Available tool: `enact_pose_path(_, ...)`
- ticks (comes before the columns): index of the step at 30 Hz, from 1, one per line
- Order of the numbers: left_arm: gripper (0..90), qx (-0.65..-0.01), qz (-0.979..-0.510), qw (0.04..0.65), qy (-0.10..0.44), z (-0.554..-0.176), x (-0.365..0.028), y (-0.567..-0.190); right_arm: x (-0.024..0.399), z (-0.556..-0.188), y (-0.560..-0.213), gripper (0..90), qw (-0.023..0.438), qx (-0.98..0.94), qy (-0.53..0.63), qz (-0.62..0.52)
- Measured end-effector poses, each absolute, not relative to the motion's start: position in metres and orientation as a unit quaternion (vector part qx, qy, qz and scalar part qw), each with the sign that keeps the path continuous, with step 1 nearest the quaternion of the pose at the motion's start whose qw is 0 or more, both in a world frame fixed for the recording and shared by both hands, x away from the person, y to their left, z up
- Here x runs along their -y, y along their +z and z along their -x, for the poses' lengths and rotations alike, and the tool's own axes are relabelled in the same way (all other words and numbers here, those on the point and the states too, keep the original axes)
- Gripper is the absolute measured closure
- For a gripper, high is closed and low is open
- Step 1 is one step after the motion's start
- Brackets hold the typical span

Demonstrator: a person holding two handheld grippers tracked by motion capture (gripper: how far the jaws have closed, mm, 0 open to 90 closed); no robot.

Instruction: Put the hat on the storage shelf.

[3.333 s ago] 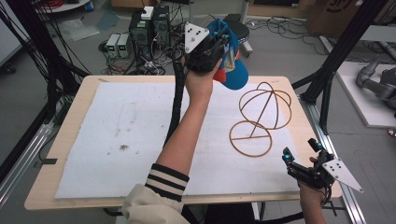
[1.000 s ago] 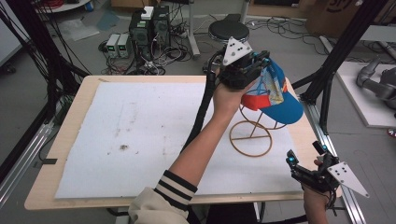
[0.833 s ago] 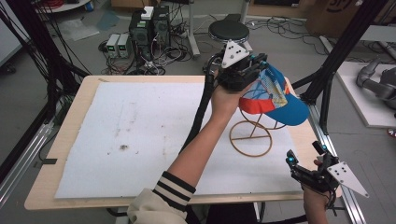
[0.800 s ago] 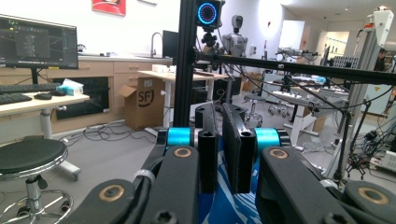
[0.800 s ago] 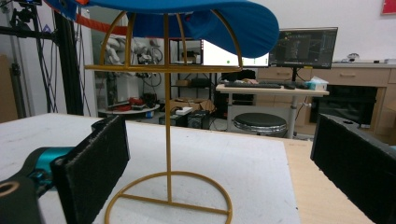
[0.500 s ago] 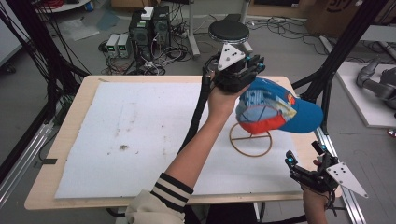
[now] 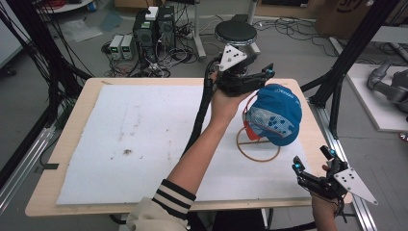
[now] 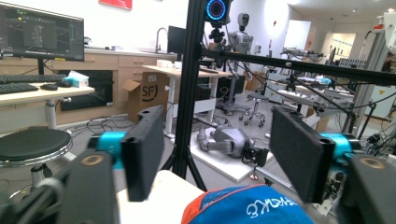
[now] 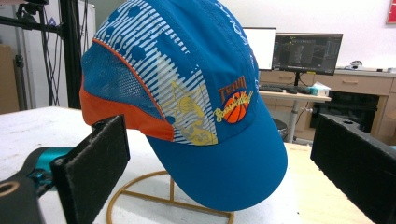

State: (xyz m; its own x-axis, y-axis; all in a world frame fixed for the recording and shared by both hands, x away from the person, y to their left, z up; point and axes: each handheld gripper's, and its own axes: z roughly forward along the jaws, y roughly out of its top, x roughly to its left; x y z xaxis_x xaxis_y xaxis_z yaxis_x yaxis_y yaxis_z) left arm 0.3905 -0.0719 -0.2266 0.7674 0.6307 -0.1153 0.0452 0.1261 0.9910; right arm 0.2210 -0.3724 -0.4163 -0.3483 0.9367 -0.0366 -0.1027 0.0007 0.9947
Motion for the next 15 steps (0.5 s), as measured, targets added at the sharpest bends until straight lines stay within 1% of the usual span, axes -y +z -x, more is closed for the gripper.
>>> enact_pose_path(1,31.8,-0.27,-0.627,0.7,0.208,-0.39,0.071,-0.227,0.372,-0.221,-0.416,4.1,0.433,-0.56,0.601,-0.373)
enact_pose_path(3,27.9,-0.266,-0.63,0.7,0.204,-0.39,0.07,-0.227,0.372,-0.221,-0.416,4.1,0.433,-0.56,0.6,-0.373)
enact_pose_path(5,20.9,-0.262,-0.635,0.698,0.203,-0.389,0.068,-0.227,0.372,-0.221,-0.416,4.1,0.433,-0.559,0.6,-0.373)
enact_pose_path(7,17.9,-0.258,-0.635,0.699,0.205,-0.388,0.066,-0.227,0.372,-0.221,-0.416,4.1,0.432,-0.558,0.602,-0.374)
enact_pose_path(9,17.2,-0.255,-0.635,0.7,0.206,-0.386,0.063,-0.227,0.372,-0.221,-0.416,4.1,0.431,-0.559,0.602,-0.374)
enact_pose_path(15,16.9,-0.251,-0.636,0.691,0.235,-0.379,0.05,-0.228,0.372,-0.221,-0.417,4.1,0.431,-0.56,0.601,-0.373)
